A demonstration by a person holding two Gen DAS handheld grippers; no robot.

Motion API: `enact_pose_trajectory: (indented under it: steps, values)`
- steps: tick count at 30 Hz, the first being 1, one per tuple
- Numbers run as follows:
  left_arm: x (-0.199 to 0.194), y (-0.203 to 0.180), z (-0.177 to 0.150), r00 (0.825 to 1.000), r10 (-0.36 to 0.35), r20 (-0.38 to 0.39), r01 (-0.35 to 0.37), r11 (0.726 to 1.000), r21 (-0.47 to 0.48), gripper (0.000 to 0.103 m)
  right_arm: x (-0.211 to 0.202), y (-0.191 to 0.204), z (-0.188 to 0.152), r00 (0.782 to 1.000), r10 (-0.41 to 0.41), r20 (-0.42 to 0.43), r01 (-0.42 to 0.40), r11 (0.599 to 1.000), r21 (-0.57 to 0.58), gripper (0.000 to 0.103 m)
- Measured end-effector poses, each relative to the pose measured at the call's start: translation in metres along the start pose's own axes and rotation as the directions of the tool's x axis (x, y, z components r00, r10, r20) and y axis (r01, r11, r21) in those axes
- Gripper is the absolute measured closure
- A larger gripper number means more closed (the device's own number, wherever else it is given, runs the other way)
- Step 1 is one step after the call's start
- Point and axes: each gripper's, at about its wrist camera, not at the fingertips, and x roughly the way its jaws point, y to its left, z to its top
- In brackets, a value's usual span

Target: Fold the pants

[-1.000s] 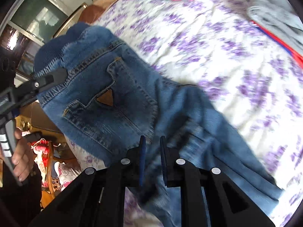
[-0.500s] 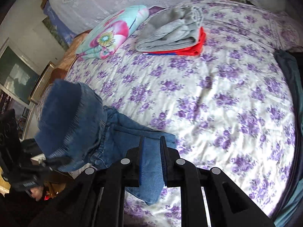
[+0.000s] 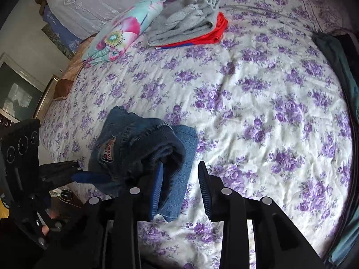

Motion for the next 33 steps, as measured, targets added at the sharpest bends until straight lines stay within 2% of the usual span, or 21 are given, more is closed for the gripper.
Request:
enact_pose_trajectory:
  steps: [2, 5, 9, 10, 12, 14, 17, 20, 26, 27, 29, 33]
  values:
    - [-0.029, 0.012, 0.001, 0.997, 0.028, 0.071, -0.025, 0.999, -0.042, 0.027, -0.011, 0.014, 0.005, 0.999, 0.038, 0.023, -0.037, 0.999, -0.025, 0.07]
    - [-0.046, 0.034, -0.001, 0.982, 0.162, 0.101, -0.152, 0.984, -0.095, 0.027, -0.013, 0.041, 0.011, 0.992, 0.121, 0.027, -0.118, 0.989, -0.088, 0.07]
    - [-0.039, 0.06, 0.009, 0.982, 0.159, 0.105, -0.14, 0.975, -0.171, 0.031, 0.015, 0.072, 0.012, 0.986, 0.165, -0.028, -0.167, 0.97, -0.176, 0.07]
    - [-0.035, 0.064, 0.011, 0.982, 0.156, 0.107, -0.135, 0.973, -0.185, 0.032, 0.024, 0.074, 0.009, 0.987, 0.153, -0.051, -0.16, 0.969, -0.186, 0.072]
    - [-0.021, 0.065, 0.012, 0.982, 0.163, 0.093, -0.141, 0.969, -0.203, 0.032, 0.043, 0.066, -0.002, 0.991, 0.057, -0.117, -0.078, 0.98, -0.185, 0.072]
    - [-0.004, 0.072, 0.016, 0.981, 0.185, 0.053, -0.17, 0.962, -0.212, 0.035, 0.055, 0.047, -0.016, 0.984, -0.023, -0.174, -0.006, 0.987, -0.163, 0.075]
    - [0.019, 0.08, 0.015, 0.977, 0.213, 0.013, -0.207, 0.959, -0.193, 0.038, 0.068, 0.025, -0.027, 0.976, -0.011, -0.219, -0.011, 0.995, -0.099, 0.075]
    - [0.028, 0.076, 0.018, 0.964, 0.268, 0.004, -0.264, 0.952, -0.153, 0.038, 0.078, 0.025, -0.026, 0.976, -0.03, -0.215, 0.004, 0.993, -0.121, 0.074]
    - [0.015, 0.073, 0.019, 0.958, 0.286, 0.003, -0.282, 0.946, -0.159, 0.038, 0.065, 0.038, -0.013, 0.959, -0.034, -0.28, -0.012, 0.987, -0.162, 0.069]
    - [0.008, 0.072, 0.017, 0.957, 0.291, 0.014, -0.285, 0.944, -0.164, 0.038, 0.058, 0.043, -0.007, 0.959, -0.03, -0.282, -0.021, 0.984, -0.174, 0.065]
    - [-0.01, 0.074, 0.01, 0.954, 0.298, 0.043, -0.285, 0.941, -0.184, 0.038, 0.042, 0.057, 0.009, 0.967, -0.035, -0.252, -0.025, 0.973, -0.229, 0.064]
    - [-0.052, 0.079, -0.016, 0.943, 0.31, 0.118, -0.274, 0.929, -0.248, 0.038, 0.027, 0.095, 0.05, 0.99, -0.047, -0.136, -0.002, 0.942, -0.336, 0.053]
